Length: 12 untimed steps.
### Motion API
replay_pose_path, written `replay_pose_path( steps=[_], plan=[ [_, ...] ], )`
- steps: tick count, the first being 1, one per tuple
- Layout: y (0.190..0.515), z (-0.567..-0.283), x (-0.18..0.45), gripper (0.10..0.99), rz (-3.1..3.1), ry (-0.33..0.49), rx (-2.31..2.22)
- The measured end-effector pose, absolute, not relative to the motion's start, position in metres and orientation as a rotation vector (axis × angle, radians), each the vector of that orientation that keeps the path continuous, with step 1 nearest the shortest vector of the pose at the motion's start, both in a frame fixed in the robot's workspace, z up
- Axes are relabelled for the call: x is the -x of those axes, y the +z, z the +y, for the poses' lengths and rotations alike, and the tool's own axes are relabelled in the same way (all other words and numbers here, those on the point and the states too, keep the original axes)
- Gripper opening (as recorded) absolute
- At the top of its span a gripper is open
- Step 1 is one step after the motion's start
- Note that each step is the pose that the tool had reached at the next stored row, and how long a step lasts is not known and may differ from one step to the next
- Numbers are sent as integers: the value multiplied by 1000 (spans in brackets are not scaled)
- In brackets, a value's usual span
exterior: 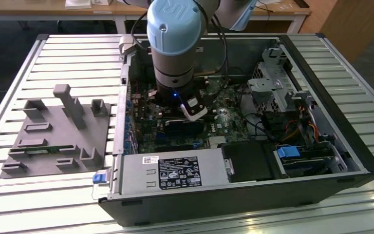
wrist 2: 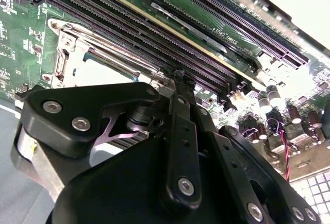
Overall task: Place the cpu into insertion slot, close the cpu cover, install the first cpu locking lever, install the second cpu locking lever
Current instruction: 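Install the second cpu locking lever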
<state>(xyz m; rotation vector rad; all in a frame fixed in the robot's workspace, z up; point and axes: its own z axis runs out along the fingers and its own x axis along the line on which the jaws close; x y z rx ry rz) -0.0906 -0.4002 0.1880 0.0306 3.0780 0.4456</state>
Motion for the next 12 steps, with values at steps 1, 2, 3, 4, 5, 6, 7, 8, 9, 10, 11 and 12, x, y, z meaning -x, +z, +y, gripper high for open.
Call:
replay_pose_path(
  steps=[1, 2, 3, 4, 5, 6, 7, 8, 9, 10, 11, 12],
  plan=[
    [188, -400, 91, 106, 3078, 445, -31],
    [188, -400, 91, 106, 3078, 445, -30],
    [189, -400, 90, 106, 3078, 444, -30],
    [189, -400, 90, 106, 3078, 443, -30],
    [190, -400, 91, 106, 3078, 443, -30],
    [191, -400, 91, 106, 3078, 443, -30],
    [191, -400, 91, 106, 3078, 443, -30],
    [192, -400, 90, 106, 3078, 443, -30],
    [192, -400, 91, 106, 3078, 443, -31],
    [193, -400, 91, 106, 3078, 442, -30],
    [193, -400, 91, 106, 3078, 442, -31],
    [194, -400, 91, 106, 3078, 442, -31]
  ],
)
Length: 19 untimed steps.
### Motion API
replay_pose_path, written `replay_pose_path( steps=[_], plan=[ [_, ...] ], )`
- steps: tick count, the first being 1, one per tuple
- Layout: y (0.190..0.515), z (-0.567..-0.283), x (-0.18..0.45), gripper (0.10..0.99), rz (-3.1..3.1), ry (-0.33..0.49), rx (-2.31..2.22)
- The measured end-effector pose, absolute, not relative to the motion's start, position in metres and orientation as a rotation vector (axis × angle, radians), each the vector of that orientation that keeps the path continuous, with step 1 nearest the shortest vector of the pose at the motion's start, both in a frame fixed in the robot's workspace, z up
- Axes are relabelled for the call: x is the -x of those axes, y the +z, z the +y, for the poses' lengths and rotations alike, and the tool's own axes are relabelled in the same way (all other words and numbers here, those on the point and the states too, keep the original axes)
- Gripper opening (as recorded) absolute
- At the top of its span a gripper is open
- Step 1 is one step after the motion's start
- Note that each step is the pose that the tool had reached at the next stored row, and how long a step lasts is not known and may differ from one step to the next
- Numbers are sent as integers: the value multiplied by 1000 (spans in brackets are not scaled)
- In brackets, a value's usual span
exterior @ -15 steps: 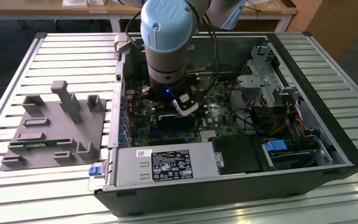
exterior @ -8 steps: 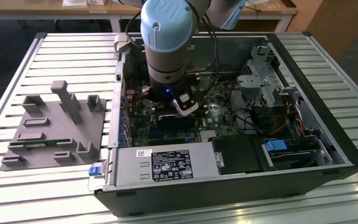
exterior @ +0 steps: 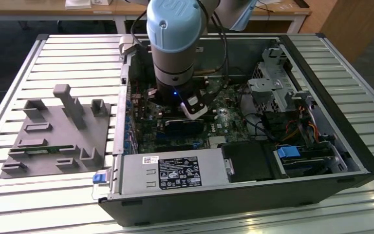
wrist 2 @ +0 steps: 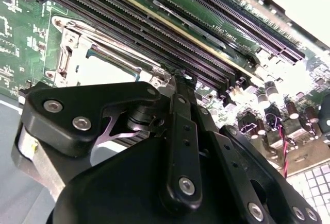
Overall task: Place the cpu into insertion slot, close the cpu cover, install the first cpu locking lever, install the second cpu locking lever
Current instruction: 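Install the second cpu locking lever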
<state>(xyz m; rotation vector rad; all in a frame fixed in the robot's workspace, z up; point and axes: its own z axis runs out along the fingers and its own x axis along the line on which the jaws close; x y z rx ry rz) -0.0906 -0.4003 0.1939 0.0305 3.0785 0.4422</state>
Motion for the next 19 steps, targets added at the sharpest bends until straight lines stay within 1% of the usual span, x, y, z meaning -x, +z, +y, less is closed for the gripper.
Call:
replay_pose_path(
  steps=[6, 14, 19],
  plan=[
    [205, -400, 91, 106, 3078, 442, -31],
    [228, -400, 91, 106, 3078, 442, -31],
    [229, -400, 87, 106, 3080, 432, -30]
  ],
)
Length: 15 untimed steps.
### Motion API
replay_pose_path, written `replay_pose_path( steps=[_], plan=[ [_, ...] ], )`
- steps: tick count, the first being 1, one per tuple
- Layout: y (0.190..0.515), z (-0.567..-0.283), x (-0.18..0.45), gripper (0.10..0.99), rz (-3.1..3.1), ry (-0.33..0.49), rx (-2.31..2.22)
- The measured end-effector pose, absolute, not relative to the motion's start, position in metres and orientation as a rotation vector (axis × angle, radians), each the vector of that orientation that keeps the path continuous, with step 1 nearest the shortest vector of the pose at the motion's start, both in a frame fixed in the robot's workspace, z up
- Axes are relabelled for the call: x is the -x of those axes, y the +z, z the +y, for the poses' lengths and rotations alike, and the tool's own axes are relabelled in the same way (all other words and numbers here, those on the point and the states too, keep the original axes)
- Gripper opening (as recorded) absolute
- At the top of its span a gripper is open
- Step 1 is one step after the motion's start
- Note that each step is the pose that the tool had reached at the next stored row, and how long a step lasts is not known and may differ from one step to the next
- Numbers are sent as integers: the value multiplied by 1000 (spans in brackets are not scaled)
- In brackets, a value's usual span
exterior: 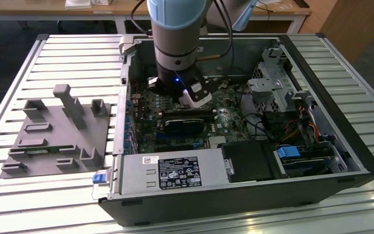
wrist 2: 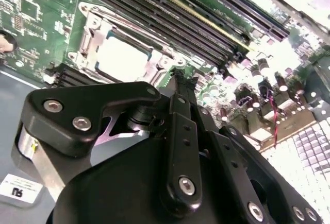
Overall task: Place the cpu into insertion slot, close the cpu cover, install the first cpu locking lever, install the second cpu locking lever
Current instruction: 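Install the second cpu locking lever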
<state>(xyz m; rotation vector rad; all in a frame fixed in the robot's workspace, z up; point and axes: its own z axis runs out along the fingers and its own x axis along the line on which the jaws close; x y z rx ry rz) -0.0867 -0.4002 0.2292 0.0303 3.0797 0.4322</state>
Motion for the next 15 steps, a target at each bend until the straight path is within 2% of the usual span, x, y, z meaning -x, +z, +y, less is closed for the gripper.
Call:
replay_pose_path(
  steps=[11, 15],
  plan=[
    [229, -400, 50, 106, 3081, 430, -31],
    [229, -397, 47, 106, 3086, 396, -31]
  ],
)
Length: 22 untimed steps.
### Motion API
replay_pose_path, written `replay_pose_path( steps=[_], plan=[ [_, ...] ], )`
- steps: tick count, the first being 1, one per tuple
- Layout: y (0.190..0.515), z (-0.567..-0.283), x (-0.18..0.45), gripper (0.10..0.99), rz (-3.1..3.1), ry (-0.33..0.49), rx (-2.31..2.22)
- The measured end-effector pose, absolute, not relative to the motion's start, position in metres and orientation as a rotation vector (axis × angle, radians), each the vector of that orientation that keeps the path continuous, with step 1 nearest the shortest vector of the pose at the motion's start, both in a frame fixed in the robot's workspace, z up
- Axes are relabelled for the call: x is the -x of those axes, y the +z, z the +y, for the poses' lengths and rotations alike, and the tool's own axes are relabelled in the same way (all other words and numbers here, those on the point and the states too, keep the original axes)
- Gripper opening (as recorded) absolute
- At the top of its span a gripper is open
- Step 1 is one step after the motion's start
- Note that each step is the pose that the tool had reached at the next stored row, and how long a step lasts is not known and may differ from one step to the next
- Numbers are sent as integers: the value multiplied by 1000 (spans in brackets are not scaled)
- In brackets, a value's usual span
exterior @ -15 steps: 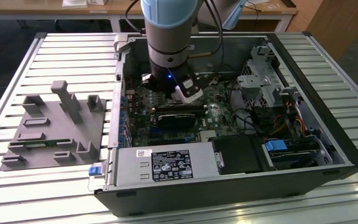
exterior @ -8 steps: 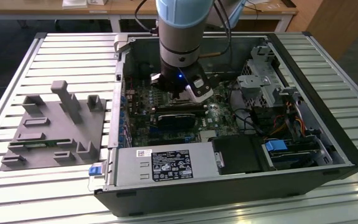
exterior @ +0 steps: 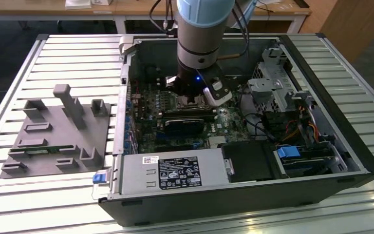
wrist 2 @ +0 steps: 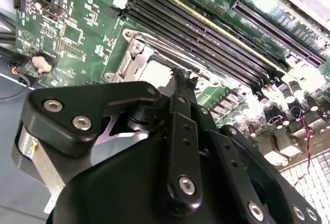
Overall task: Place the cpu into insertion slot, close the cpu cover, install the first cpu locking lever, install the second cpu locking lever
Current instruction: 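Install the second cpu locking lever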
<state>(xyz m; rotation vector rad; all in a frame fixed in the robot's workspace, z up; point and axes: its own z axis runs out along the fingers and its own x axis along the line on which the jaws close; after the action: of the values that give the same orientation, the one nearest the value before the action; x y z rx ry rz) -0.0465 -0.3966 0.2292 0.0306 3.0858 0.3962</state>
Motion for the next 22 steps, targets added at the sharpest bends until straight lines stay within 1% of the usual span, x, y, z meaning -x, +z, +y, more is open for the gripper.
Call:
replay_pose_path(
  steps=[3, 17, 20, 22],
  plan=[
    [229, -390, 46, 106, 3090, 359, -30],
    [229, -360, 38, 106, 3097, 284, -32],
    [229, -356, 38, 106, 3099, 255, -33],
    [229, -355, 38, 106, 3100, 253, -32]
  ],
)
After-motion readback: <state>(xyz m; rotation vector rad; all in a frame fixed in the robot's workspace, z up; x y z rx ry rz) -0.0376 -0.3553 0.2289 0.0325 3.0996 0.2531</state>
